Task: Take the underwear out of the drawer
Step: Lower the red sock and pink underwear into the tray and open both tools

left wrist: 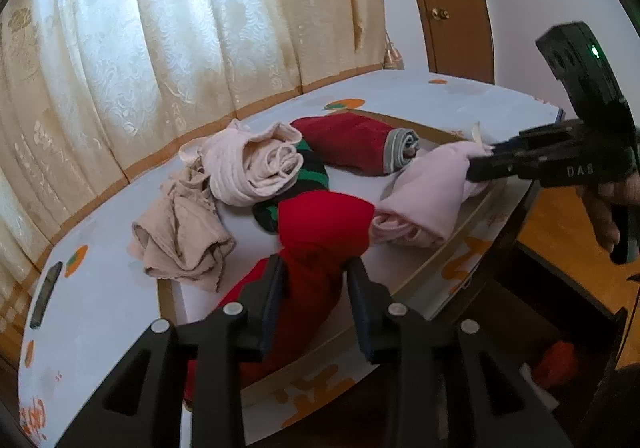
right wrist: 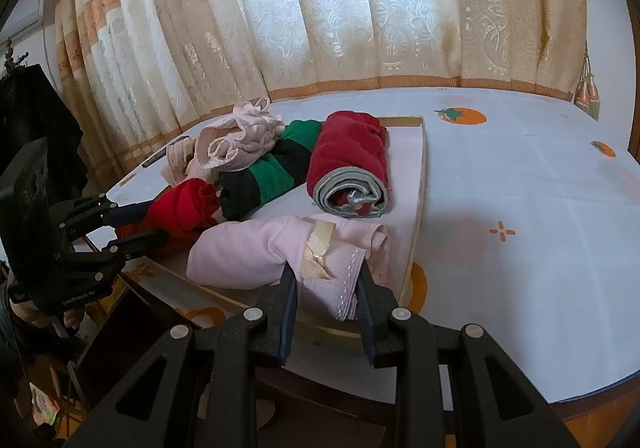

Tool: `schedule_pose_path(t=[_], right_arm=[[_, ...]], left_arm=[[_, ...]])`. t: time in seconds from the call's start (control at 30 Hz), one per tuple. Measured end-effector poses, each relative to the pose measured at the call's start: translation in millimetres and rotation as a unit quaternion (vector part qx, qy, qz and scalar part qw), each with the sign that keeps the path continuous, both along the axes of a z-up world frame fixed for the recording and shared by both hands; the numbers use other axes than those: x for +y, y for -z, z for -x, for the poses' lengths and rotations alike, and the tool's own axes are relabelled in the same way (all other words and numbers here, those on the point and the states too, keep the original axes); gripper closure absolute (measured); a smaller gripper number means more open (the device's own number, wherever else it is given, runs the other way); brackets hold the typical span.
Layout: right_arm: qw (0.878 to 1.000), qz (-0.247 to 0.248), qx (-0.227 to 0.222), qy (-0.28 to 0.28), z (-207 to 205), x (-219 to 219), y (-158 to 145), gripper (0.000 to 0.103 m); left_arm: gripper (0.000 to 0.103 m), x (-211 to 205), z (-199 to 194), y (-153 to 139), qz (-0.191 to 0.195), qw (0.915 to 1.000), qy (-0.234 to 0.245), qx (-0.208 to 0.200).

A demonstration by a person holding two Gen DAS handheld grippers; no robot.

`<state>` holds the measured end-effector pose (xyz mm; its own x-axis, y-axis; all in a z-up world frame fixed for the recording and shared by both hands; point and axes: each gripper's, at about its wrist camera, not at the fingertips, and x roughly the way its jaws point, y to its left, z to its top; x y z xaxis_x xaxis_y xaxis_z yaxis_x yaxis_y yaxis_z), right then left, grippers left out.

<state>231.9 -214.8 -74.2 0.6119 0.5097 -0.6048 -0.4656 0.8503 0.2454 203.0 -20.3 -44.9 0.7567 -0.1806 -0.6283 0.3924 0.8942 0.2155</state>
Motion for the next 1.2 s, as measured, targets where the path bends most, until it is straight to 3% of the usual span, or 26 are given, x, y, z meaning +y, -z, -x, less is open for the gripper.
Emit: schedule_pose_path(t=[0.23, 0.43, 0.53, 0.67, 0.73, 1.2], right_arm=[[1.000, -0.002, 0.001, 0.002, 4, -2, -1, 0.072], [1.000, -0.005, 0.000, -0.003, 10, 1, -4, 0.056], [1.000, -0.002, -0.005, -0.002, 16, 3, -7, 0.042], [1.000, -0.002, -0.009, 0.000, 21, 2, -9, 0.041], [1.000, -0.005, -0.011, 0.001, 25, 1, -12, 0.041], [0.999, 0.005, -0.020, -0.032, 66, 7, -18, 0.040]], left_arm=[[0.055, 1, -1, -3, 0.026, 0.9996, 0.003, 0.012], [0.031, -5, 5, -2, 0.026, 0.9996, 0.005, 0.008], [0.030, -4, 9, -3, 0.031, 0.9995, 0.002, 0.007], [0.025, 0, 11, -7, 0.038, 0.9993, -0.005, 0.004], [0.014, 3, 14, -10, 0.045, 0.9989, -0.010, -0.002], [0.013, 4, 35, -19, 0.057, 0.9983, 0.001, -0.011]])
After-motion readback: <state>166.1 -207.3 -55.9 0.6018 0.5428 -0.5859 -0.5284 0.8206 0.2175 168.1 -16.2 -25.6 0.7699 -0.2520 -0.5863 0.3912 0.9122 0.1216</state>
